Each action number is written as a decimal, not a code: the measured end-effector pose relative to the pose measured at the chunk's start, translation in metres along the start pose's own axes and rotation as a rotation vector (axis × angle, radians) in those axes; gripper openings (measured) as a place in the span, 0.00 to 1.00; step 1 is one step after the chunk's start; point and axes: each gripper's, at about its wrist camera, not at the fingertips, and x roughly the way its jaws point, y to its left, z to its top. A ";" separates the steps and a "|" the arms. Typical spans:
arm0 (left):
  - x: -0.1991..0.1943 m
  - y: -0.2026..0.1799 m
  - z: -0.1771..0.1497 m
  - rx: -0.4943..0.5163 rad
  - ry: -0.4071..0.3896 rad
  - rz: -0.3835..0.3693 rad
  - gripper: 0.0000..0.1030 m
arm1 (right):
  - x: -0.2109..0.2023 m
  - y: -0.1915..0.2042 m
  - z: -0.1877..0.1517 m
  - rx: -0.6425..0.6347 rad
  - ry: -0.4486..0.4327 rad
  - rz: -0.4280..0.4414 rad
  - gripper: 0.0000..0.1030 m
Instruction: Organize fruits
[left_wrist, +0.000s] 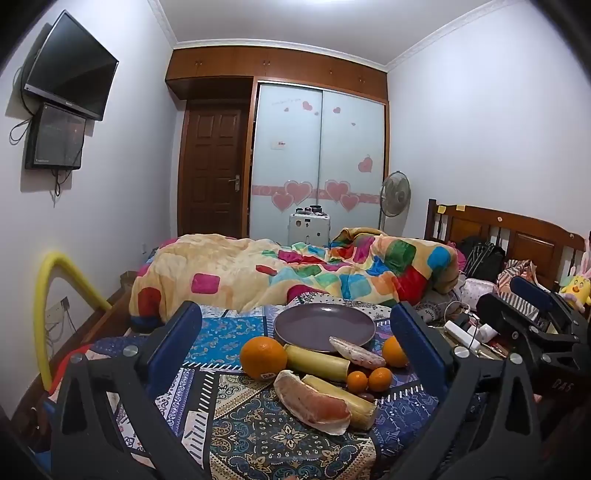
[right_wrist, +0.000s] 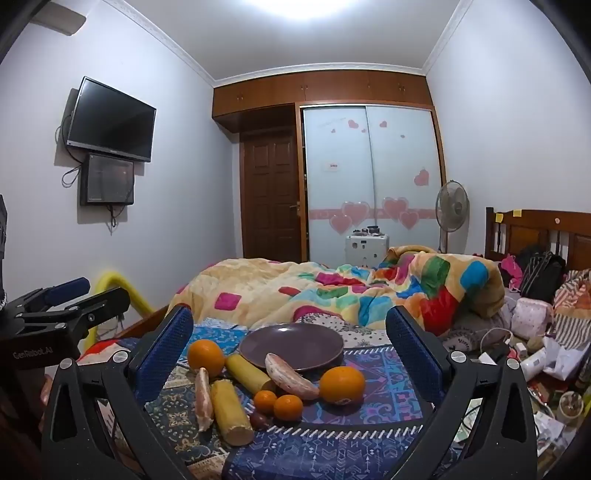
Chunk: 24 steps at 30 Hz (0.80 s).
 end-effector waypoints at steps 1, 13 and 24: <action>0.000 0.000 0.000 -0.004 0.001 -0.001 1.00 | 0.000 0.000 0.000 0.000 -0.001 0.000 1.00; 0.002 0.004 -0.002 -0.008 0.006 -0.006 1.00 | 0.000 0.003 0.001 0.004 -0.013 0.009 1.00; 0.004 0.001 -0.003 0.000 -0.001 -0.004 1.00 | 0.003 0.004 0.000 0.006 -0.012 0.014 1.00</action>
